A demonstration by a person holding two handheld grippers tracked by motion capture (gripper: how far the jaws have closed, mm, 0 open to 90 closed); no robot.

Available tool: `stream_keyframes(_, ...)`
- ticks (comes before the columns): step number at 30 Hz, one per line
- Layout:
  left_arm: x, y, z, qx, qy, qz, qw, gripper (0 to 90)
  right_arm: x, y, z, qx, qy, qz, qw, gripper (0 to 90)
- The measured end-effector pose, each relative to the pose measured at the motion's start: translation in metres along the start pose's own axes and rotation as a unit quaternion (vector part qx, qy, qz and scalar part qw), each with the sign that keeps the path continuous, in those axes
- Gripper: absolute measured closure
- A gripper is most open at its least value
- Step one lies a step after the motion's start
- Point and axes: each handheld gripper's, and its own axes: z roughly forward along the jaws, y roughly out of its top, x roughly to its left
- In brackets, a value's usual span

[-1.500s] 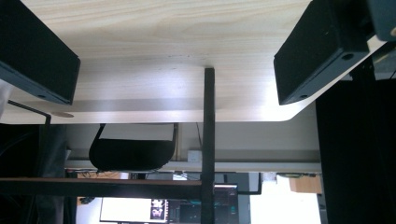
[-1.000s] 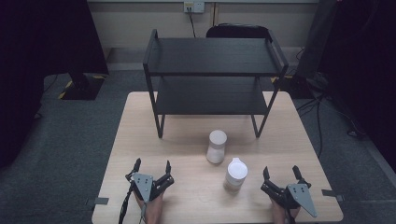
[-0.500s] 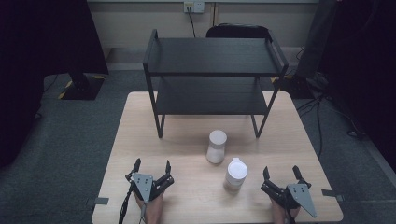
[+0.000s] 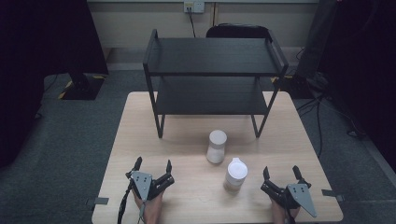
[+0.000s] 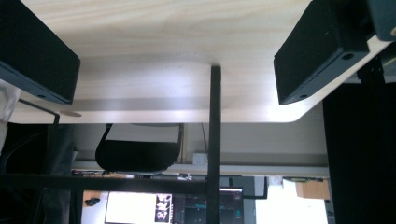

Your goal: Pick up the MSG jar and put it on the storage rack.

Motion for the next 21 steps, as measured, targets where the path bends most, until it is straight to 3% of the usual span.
stream_keyframes(5,0.0,0.012,0.002,-0.004,-0.016,-0.014,0.9998,0.0,0.0,0.0,0.0,0.0,0.0,0.0,1.0,0.0)
stream_keyframes(9,-0.002,0.024,0.006,-0.012,-0.041,-0.02,0.9989,0.0,0.0,0.0,0.0,0.0,0.0,0.0,1.0,0.0)
stream_keyframes(13,-0.006,0.034,0.011,-0.019,-0.069,-0.014,0.9973,0.0,0.0,0.0,0.0,0.0,0.0,0.0,1.0,0.0)
stream_keyframes(15,-0.012,0.039,0.016,-0.025,-0.08,-0.002,0.9965,0.3,0.0,0.0,0.0,0.0,0.0,0.0,1.0,0.0)
stream_keyframes(21,-0.018,0.052,0.027,-0.028,-0.107,-0.007,0.9938,0.0,0.0,0.0,0.0,0.0,0.0,0.0,1.0,0.0)
